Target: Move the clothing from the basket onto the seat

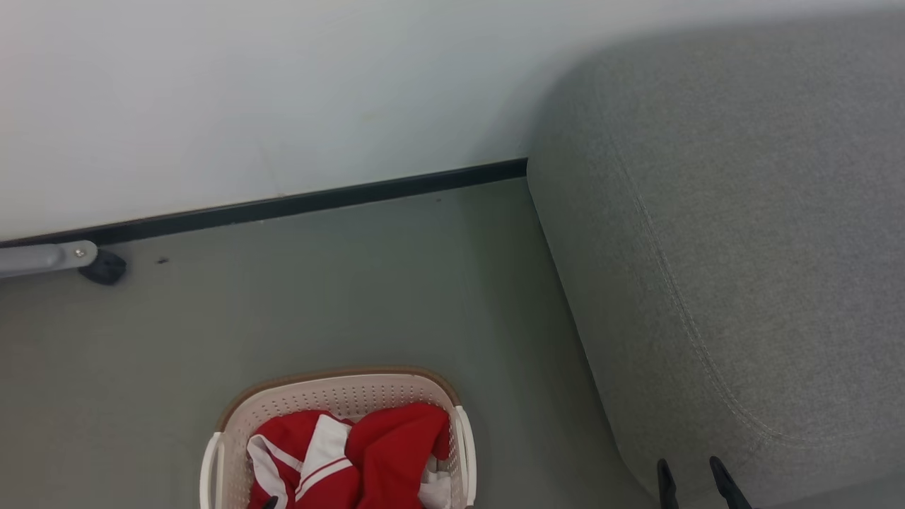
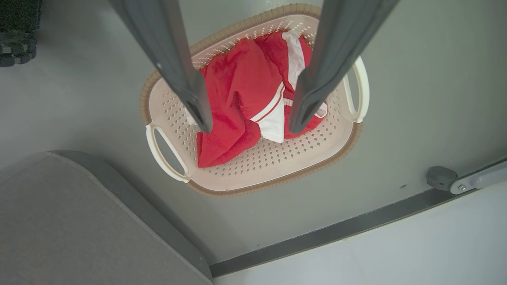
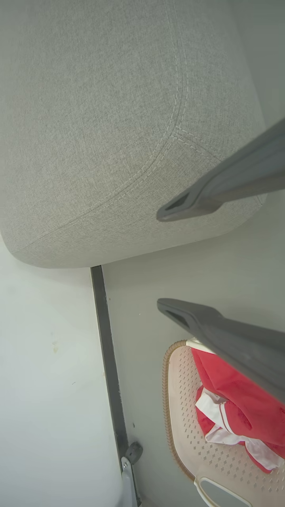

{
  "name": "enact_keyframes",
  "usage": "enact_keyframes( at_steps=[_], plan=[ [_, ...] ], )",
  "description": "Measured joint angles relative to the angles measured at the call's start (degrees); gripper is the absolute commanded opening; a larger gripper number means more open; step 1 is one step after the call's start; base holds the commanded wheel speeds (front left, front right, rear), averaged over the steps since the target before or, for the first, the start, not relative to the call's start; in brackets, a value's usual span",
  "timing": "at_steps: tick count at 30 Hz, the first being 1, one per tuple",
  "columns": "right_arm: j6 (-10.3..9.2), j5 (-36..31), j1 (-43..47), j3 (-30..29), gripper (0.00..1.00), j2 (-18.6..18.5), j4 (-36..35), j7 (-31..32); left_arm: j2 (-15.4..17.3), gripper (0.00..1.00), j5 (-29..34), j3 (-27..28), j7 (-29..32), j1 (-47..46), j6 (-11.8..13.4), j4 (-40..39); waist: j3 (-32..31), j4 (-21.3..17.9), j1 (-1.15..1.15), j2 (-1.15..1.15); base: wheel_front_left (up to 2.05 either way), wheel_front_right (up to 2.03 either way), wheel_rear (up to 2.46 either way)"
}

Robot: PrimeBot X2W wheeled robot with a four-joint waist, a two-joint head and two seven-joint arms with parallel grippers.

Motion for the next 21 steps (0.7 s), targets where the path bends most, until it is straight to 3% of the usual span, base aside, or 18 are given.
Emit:
enact_keyframes(
  at_steps=[9,21],
  plan=[
    [-0.77,-1.35,-2.66,3.24,1.0,0.26,-3.24,0.0,5.27,1.0,4.99,-2.57,1.66,-7.4,-1.16,5.53,8.41,-4.31,0.0,0.0,0.0,0.0,0.0],
    [-2.35,1.18,-5.12,7.23,1.0,0.41,-7.08,-0.01,5.94,1.0,6.17,-3.89,8.24,-20.21,-2.14,11.09,18.18,-8.11,0.01,0.01,0.0,0.0,0.0]
  ],
)
